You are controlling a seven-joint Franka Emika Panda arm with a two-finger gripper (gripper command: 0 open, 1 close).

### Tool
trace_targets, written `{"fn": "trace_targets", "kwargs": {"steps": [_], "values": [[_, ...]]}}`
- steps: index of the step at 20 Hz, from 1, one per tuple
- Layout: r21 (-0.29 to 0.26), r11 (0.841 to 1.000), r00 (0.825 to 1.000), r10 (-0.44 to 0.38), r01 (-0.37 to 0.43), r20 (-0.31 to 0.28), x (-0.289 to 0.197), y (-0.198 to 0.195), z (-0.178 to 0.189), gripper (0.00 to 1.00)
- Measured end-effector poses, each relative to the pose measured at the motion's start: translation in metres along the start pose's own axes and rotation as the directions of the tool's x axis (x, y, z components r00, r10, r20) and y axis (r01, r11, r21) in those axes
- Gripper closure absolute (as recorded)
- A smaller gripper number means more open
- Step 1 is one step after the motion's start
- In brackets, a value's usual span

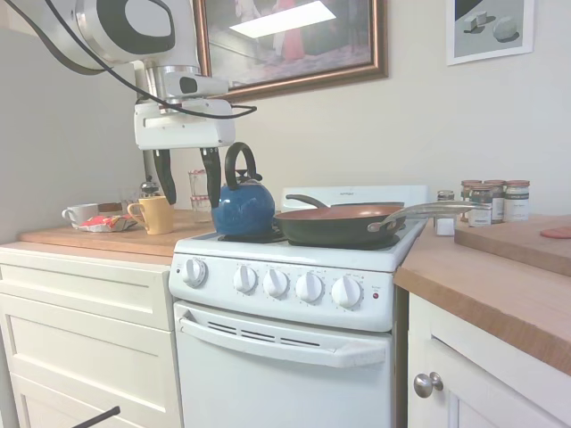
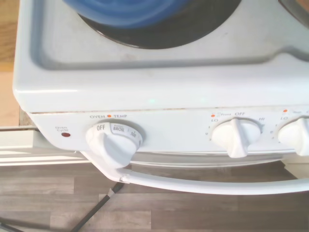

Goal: Turn on the stove on the top left

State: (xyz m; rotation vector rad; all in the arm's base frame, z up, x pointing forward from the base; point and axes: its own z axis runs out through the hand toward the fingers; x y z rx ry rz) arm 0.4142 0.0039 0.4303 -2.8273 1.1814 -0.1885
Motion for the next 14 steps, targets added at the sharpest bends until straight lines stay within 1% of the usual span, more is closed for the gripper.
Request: {"fn": "trace_targets", "kwargs": {"steps": [5, 11, 12, 14], "values": [[-0.018, 1.0, 1.0, 0.02, -0.02, -0.004, 0.005, 0.002, 0.008, 0.0], [-0.042, 0.999, 0.999, 0.034, -0.033, 0.005, 0.018, 0.004, 0.038, 0.0], [-0.048, 0.998, 0.999, 0.038, -0.037, 0.01, 0.021, 0.006, 0.043, 1.0], [-0.054, 0.997, 0.999, 0.05, -0.049, 0.019, 0.026, 0.008, 0.055, 1.0]]}}
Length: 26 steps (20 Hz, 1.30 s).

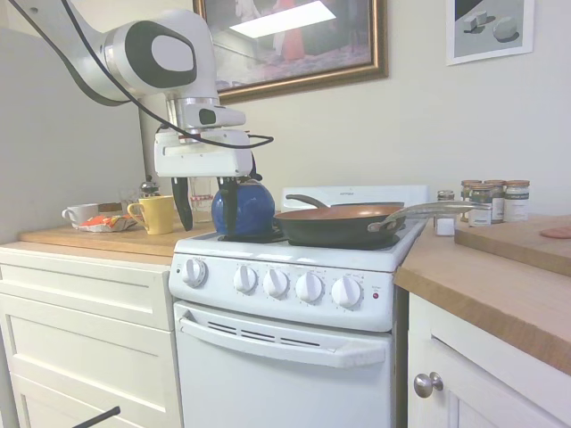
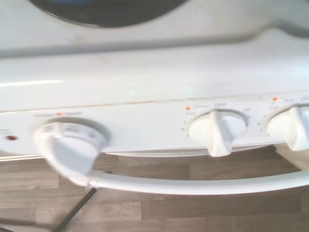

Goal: Turn on the stove on the top left

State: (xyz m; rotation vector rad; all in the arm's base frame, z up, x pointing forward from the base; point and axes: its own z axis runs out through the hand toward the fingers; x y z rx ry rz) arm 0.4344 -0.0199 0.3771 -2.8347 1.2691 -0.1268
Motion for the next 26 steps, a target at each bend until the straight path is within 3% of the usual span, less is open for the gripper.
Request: {"fn": "trace_targets", "kwargs": {"steps": [10, 17, 26], "values": [[-0.021, 1.0, 1.0, 0.018, -0.018, -0.006, 0.025, 0.006, 0.046, 1.0], [-0.043, 0.998, 0.997, 0.047, -0.049, -0.056, 0.048, 0.007, 0.045, 1.0], [-0.071, 0.995, 0.995, 0.071, -0.076, -0.07, 0.063, 0.007, 0.057, 1.0]]}}
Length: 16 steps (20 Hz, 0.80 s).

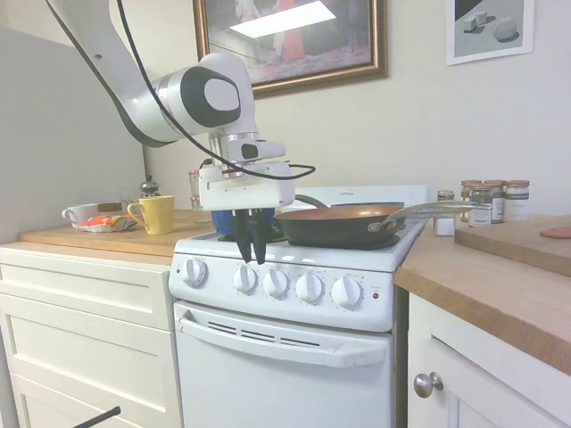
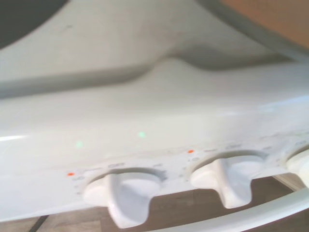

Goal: Turn on the stove on the top left

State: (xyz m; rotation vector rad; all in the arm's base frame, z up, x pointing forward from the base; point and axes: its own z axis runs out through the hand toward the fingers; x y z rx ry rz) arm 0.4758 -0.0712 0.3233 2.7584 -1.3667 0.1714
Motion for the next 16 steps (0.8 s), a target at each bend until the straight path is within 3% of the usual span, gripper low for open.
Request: {"fn": "trace_targets", "kwargs": {"steps": [16], "values": [[-0.032, 0.999, 1.0, 0.018, -0.018, -0.017, 0.024, -0.01, 0.019, 1.0]]}}
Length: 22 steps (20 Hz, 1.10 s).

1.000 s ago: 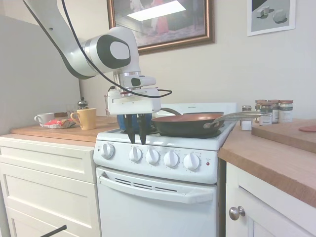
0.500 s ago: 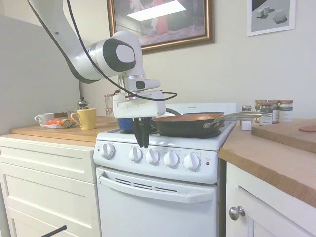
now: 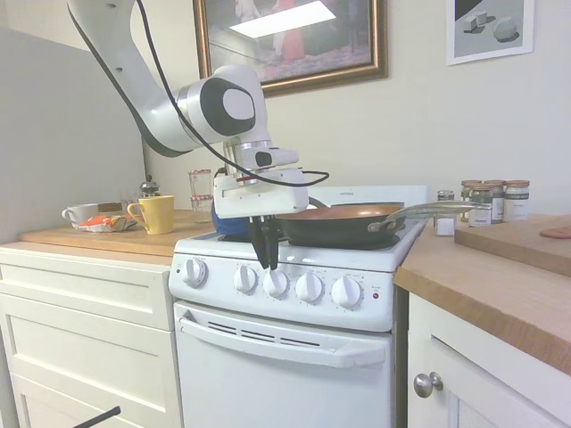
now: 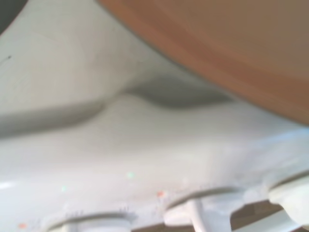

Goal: Turn on the stove on the top left

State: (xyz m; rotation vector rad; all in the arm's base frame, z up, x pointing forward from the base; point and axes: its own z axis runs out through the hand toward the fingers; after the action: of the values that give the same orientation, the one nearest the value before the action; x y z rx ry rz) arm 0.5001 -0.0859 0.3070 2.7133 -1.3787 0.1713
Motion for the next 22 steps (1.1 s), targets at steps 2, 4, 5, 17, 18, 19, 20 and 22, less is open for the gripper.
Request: {"fn": "trace_targets", "kwargs": {"steps": [2, 4, 5, 17, 18, 19, 20, 22], "values": [[-0.005, 1.0, 1.0, 0.004, -0.004, 0.002, 0.004, -0.001, 0.004, 1.0], [-0.007, 1.0, 1.0, 0.009, -0.009, 0.002, 0.007, -0.001, 0.006, 1.0], [-0.008, 1.0, 1.0, 0.01, -0.01, 0.003, 0.008, -0.001, 0.006, 1.0], [-0.017, 1.0, 1.0, -0.005, 0.005, 0.01, -0.005, -0.012, 0.012, 1.0], [-0.019, 1.0, 1.0, -0.006, 0.006, 0.011, -0.006, -0.013, 0.013, 1.0], [-0.02, 1.0, 1.0, -0.006, 0.006, 0.013, -0.007, -0.013, 0.014, 1.0], [-0.02, 1.0, 1.0, -0.006, 0.006, 0.013, -0.007, -0.014, 0.015, 1.0], [-0.02, 1.0, 1.0, -0.006, 0.006, 0.013, -0.008, -0.015, 0.015, 1.0]]}}
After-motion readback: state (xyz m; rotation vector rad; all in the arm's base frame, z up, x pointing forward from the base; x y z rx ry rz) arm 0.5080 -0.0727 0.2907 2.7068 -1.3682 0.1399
